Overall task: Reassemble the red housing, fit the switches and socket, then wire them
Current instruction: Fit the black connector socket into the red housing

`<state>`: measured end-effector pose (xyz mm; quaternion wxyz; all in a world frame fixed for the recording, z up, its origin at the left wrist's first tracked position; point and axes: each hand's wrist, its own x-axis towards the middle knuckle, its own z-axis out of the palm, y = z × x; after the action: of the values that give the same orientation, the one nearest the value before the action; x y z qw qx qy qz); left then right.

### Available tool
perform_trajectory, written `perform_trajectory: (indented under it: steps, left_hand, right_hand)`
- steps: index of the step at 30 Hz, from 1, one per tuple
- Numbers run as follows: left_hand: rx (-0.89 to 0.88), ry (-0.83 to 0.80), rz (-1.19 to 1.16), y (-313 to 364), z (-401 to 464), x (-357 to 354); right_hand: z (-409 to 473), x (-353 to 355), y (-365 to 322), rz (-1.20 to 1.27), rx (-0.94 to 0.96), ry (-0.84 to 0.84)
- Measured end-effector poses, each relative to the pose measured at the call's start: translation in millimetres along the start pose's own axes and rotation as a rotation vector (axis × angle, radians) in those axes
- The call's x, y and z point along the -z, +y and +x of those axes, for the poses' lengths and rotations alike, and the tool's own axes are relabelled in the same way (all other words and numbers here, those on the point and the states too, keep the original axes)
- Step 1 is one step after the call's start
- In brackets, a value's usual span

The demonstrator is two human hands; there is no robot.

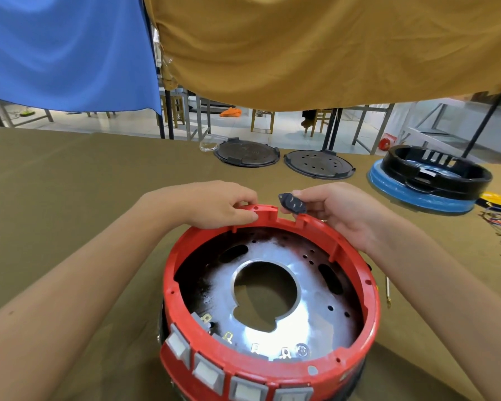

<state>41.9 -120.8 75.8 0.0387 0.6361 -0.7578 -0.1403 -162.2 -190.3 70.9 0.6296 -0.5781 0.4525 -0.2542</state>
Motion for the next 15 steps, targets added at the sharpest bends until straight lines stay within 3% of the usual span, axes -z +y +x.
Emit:
perform_trajectory:
  steps: [6, 15]
  left_hand:
    - [-0.086, 0.112, -0.090, -3, 6, -9]
    - [-0.131, 0.223, -0.056, -6, 10, -13]
  right_hand:
    - [0, 1, 1, -0.052, 0.001, 0.008]
    - [2, 17, -7, 0.148, 0.053, -0.197]
